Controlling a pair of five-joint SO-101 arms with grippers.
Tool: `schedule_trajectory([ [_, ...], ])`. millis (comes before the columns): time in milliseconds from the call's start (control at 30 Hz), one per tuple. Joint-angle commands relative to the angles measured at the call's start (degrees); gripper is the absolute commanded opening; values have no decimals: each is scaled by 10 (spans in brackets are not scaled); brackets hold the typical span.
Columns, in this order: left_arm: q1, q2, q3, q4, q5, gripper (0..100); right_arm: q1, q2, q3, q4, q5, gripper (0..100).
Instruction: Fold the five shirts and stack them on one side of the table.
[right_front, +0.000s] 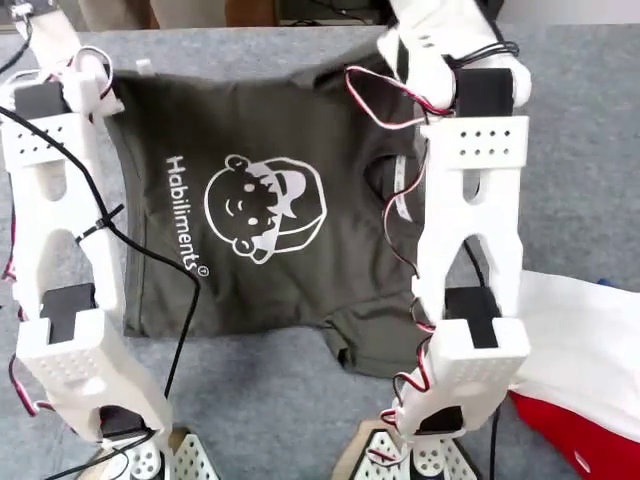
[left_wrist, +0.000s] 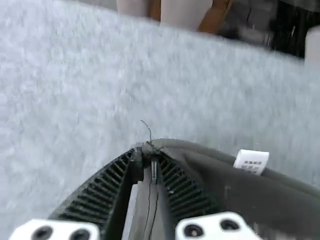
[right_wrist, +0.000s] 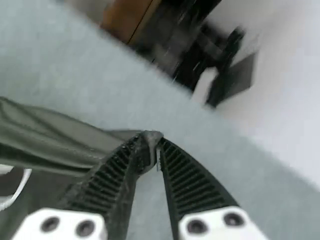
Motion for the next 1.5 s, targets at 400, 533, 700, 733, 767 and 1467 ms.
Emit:
schedule_trajectory([
  [400, 67, -29, -37, 262, -32, 19, 35, -84, -34, 269, -38, 4],
  [533, 78, -69, 68, 258, -41, 19, 54, -136, 18, 282, -27, 4],
  [700, 63, -179, 309, 157, -61, 19, 80, -217, 153, 276, -6, 4],
  [733, 66, -208, 365, 129, -65, 19, 78, -239, 186, 267, -6, 4],
  [767, 67, -239, 419, 97, -69, 19, 78, -265, 222, 256, -6, 4],
  [1467, -3, -232, 651, -78, -150, 19, 206, -765, 966, 118, 111, 4],
])
